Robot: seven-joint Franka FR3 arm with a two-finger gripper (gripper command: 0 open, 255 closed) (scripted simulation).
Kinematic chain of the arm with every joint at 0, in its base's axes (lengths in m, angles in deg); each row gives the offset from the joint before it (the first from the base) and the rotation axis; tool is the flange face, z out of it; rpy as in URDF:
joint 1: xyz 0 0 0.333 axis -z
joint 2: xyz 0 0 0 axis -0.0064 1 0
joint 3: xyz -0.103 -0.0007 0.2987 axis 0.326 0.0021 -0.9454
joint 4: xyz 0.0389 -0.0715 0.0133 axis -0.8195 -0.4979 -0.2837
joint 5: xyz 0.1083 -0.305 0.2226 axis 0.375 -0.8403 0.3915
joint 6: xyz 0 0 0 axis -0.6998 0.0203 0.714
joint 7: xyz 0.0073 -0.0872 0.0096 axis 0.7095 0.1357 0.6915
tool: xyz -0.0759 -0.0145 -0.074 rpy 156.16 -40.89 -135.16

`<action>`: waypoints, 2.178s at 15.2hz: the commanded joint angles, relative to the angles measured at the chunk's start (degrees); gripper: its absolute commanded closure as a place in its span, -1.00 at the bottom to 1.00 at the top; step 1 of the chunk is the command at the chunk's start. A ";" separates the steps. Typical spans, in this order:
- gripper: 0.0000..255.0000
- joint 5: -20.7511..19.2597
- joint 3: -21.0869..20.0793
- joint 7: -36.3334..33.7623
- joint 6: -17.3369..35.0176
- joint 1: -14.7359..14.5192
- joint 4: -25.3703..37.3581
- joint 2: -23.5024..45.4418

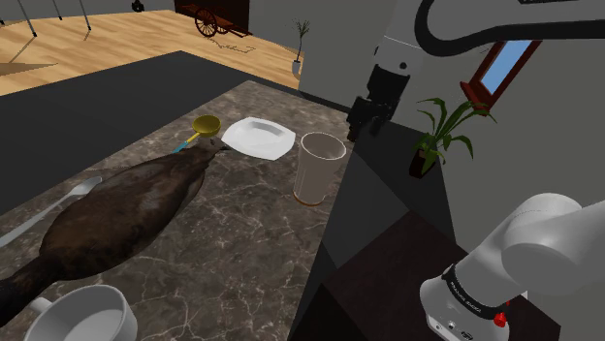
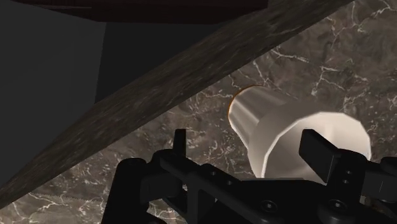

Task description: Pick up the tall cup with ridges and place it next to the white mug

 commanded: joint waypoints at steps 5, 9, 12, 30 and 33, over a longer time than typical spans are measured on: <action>-1.00 1.71 -2.89 -4.77 8.89 -0.36 1.42 7.05; -1.00 1.95 -3.31 -4.74 12.16 -0.53 -0.70 8.19; -1.00 2.11 -3.59 -4.72 14.30 -0.63 -1.97 9.03; 1.00 2.05 -3.52 -4.79 13.47 -0.62 -1.43 8.74; 1.00 1.88 -3.34 -5.01 11.02 -0.56 0.24 7.95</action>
